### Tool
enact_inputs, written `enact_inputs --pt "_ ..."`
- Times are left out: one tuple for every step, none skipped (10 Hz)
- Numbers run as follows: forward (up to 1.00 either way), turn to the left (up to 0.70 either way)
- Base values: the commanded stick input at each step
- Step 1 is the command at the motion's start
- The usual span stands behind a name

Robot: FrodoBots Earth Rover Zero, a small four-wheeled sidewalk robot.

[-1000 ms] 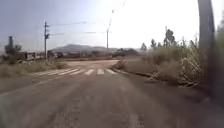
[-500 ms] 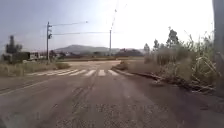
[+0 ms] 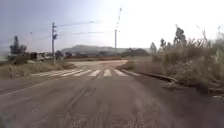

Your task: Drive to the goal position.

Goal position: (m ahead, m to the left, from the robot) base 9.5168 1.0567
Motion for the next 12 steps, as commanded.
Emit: enact_inputs --pt "0.70 0.00" --pt "0.70 0.00" --pt "0.70 0.00" --pt "0.70 0.00" --pt "0.70 0.00" --pt "0.70 0.00" --pt "0.70 0.00" --pt "0.70 0.00" --pt "0.70 0.00" --pt "0.70 0.00" --pt "0.70 0.00" --pt "0.70 0.00"
